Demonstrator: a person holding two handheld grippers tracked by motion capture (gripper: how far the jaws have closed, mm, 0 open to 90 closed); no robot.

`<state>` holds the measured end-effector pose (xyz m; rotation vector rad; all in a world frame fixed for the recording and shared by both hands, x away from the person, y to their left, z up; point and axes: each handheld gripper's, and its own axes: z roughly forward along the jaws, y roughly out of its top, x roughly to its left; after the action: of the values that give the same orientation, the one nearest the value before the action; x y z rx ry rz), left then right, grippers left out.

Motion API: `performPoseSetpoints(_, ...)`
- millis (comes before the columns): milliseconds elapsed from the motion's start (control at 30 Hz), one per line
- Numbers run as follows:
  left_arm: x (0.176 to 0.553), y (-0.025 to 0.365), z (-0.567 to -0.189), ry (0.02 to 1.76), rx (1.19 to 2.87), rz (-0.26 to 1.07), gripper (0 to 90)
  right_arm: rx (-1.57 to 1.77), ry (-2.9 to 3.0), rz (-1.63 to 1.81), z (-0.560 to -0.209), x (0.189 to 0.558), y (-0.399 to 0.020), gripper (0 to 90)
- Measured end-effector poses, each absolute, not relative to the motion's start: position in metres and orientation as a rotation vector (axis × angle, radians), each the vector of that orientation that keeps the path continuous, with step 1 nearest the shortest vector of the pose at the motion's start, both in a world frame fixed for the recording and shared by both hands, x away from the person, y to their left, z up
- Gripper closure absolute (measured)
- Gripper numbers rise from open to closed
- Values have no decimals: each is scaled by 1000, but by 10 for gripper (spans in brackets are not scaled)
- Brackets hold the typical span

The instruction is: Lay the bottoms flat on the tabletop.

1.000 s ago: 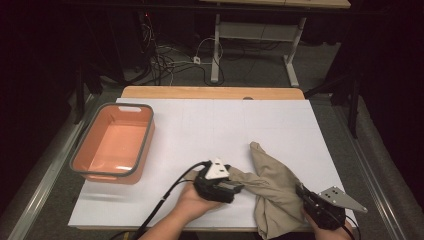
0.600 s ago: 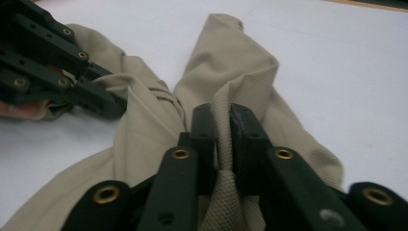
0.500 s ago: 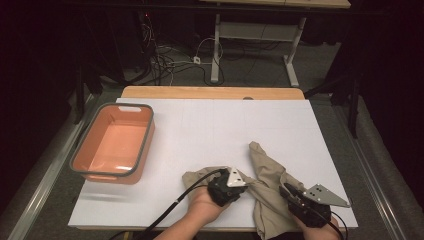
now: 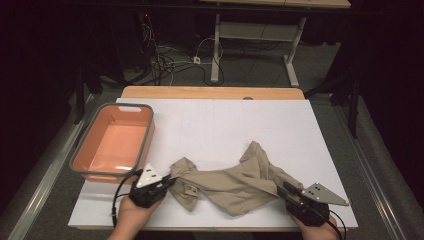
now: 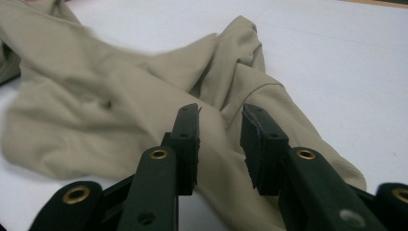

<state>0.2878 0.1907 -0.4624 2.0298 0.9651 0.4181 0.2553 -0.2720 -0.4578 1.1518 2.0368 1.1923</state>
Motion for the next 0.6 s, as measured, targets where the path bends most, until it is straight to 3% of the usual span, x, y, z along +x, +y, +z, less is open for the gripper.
performPoseSetpoints(200,287,199,-465,984,2008,398,743,1149,2040,1178,-458,254,-271,688)
performPoseSetpoints(467,295,171,-436,880,1944,329,281,1180,2026,1174,-458,251,-277,688)
performPoseSetpoints(600,319,132,-420,828,1960,299,268,1179,2041,1170,-459,248,-276,688)
